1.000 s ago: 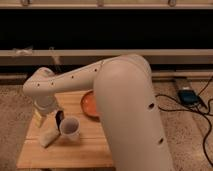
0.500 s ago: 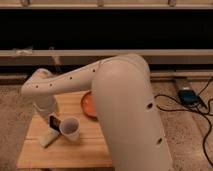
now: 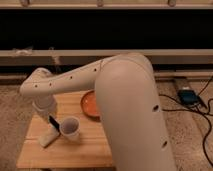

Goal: Place the eraser in the ceramic cup

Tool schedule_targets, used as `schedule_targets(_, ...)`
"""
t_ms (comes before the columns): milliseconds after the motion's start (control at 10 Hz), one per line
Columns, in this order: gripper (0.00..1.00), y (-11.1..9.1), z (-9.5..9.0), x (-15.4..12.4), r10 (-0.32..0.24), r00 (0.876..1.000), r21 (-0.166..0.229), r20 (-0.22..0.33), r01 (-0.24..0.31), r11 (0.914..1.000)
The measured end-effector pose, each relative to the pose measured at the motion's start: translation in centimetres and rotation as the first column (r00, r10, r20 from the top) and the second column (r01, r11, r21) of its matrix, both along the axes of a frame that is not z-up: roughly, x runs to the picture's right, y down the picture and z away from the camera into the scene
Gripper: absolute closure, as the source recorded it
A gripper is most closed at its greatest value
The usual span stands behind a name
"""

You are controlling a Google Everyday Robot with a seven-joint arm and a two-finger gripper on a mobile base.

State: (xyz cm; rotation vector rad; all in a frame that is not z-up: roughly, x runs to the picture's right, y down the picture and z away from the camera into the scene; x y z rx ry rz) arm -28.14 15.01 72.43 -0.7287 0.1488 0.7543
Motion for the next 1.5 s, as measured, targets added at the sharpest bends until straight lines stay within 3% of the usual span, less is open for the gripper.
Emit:
schedule_targets(400,1.0,-0.8,-1.0,0.1,0.019,1.0,-0.002,0.012,-0.019,0.9998)
schedule_targets(700,1.0,-4.3,-3.6,0.2,0.069,0.997,0.016,0.037,-0.07,0.9974)
schedule_targets(1000,1.0,-7.7,-6.6,1.4,0.092,0.995,0.0,0.046,-0.092,0.9958)
schedule_targets(1500,1.0,-10.0,-10.2,6.6,0.105,0.994,-0.035,0.032,-0.104,0.9939)
